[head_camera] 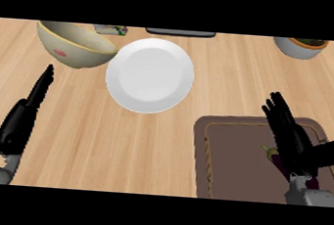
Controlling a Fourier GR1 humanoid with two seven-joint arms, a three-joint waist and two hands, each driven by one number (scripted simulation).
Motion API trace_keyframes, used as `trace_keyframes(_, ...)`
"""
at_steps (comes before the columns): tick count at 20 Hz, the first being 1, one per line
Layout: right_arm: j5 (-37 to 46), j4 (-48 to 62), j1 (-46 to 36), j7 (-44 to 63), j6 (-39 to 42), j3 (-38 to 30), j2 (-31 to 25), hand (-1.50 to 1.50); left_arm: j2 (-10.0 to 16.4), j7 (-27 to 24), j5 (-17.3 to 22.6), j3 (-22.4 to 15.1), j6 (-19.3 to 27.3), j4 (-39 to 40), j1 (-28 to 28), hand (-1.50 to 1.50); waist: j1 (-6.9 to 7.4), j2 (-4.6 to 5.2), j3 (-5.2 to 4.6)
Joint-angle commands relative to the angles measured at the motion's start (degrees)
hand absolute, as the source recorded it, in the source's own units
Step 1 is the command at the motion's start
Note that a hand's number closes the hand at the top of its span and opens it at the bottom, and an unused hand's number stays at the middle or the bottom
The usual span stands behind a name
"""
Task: Pick the eggplant from the tray and place it in the plate
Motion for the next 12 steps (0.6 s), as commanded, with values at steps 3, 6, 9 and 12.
trace_keyframes(3, 2.64, -4.94, -2.34, 7.79, 6.34, 8.37, -2.65, 1.50, -4.25, 0.15, 5.38, 1.68, -2.76, 1.15, 1.09, 0.00, 1.20, 0.74, 0.62)
trace_keyframes(6, 4.35, -4.22, -4.88, 10.34, 15.13, 15.98, -5.34, 1.50, -7.26, -0.04, 10.32, 2.21, -5.43, 3.95, 1.84, 0.00, 2.53, 1.19, 0.47)
trace_keyframes(9, 24.14, -8.81, -1.55, -6.90, 0.47, 12.05, -10.03, -1.50, -9.62, -0.25, 11.24, 1.17, -5.45, 5.49, 4.36, 0.00, -0.44, 0.63, 0.65)
trace_keyframes(12, 24.75, -7.99, 9.62, -18.32, -1.13, 15.12, -6.63, -1.50, -8.55, -1.08, 12.42, 3.12, -8.49, 6.66, 4.36, 0.00, -0.09, 0.73, 0.75)
